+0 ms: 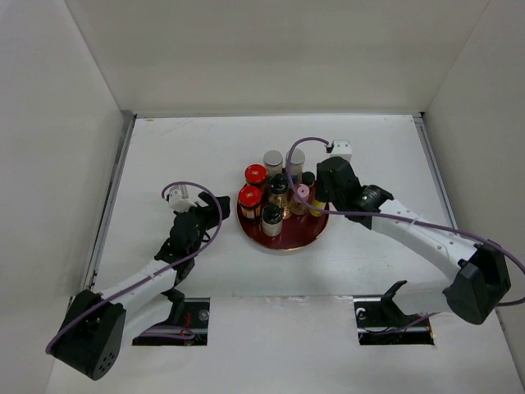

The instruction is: Organize the condiment bottles

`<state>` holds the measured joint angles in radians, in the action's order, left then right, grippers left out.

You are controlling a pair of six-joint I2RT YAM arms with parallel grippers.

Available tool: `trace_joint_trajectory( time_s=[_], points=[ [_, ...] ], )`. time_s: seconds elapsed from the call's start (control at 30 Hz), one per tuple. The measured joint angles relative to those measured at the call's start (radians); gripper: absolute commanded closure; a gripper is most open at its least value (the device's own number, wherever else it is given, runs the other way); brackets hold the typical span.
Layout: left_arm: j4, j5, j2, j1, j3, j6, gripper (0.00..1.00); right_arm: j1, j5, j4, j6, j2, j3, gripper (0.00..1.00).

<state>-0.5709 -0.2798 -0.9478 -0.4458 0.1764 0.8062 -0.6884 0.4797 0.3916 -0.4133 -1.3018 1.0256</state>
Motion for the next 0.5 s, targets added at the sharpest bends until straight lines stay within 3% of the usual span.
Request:
trace_joint_trajectory(
  time_s=[0.5],
  points=[
    [-0.002, -0.033, -0.038, -0.009, 0.000, -0.026, 0.21, 0.037, 0.014, -0.104, 0.027, -0.034, -0.068, 0.58]
  ],
)
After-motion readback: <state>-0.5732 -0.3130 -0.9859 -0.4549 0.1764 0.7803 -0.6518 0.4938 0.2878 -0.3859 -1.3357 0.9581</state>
